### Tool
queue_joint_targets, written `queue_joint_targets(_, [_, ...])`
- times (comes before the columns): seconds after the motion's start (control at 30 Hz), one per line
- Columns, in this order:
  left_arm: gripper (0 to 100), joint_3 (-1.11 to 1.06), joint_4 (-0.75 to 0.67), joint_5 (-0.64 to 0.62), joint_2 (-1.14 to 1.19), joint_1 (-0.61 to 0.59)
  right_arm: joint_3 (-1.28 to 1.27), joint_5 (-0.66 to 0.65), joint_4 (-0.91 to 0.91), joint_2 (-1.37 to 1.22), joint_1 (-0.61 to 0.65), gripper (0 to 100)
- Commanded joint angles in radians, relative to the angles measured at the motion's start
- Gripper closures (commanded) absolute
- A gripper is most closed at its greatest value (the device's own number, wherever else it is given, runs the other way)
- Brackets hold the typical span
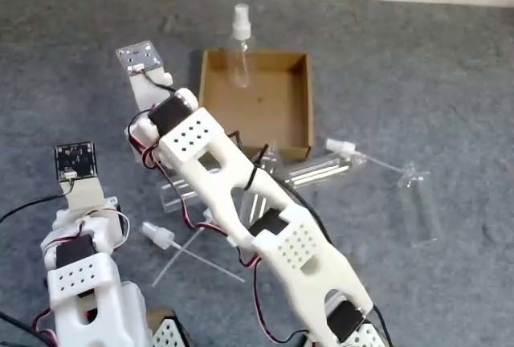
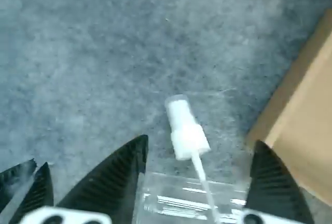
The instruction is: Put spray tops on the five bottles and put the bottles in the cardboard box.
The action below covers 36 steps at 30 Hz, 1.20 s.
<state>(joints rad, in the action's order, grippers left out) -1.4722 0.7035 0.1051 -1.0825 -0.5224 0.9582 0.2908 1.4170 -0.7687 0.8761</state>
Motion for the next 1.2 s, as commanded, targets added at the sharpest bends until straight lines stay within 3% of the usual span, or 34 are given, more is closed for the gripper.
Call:
queue_joint_targets(0.0, [99, 0.005, -0.018, 0.009, -0.012, -0.013, 0.039, -0.023, 0.107, 0.088, -0.033, 73.2])
queue_joint_targets(0.13, [99, 0.005, -0.018, 0.009, -0.012, -0.013, 0.177, -0.147, 0.338, 0.12, -0.101, 83.4])
queue_joint_targets(0.3, [99, 0.019, -0.015, 0.009, -0.012, -0.016, 0.163, -0.218, 0.354, 0.24, -0.217, 97.1])
queue_joint_targets(0.43, [99, 0.07, -0.008, 0.077, -0.002, -0.013, -0.102, -0.282, 0.354, 0.438, -0.291, 96.7])
queue_joint_targets(0.57, [98, 0.185, 0.117, 0.086, -0.001, -0.01, -0.481, -0.42, 0.352, 0.72, -0.409, 96.7])
queue_joint_targets(0.77, [84, 0.403, 0.381, 0.206, -0.001, 0.081, -0.931, -0.713, 0.32, 1.044, -0.839, 90.6])
queue_joint_targets(0.97, [84, 0.555, 0.497, 0.213, 0.001, 0.223, -1.087, -0.939, 0.183, 1.064, -1.188, 82.4])
queue_joint_targets(1.17, [84, 0.69, 0.508, 0.258, 0.186, 0.275, -1.11, -0.988, 0.019, 0.909, -1.325, 82.1])
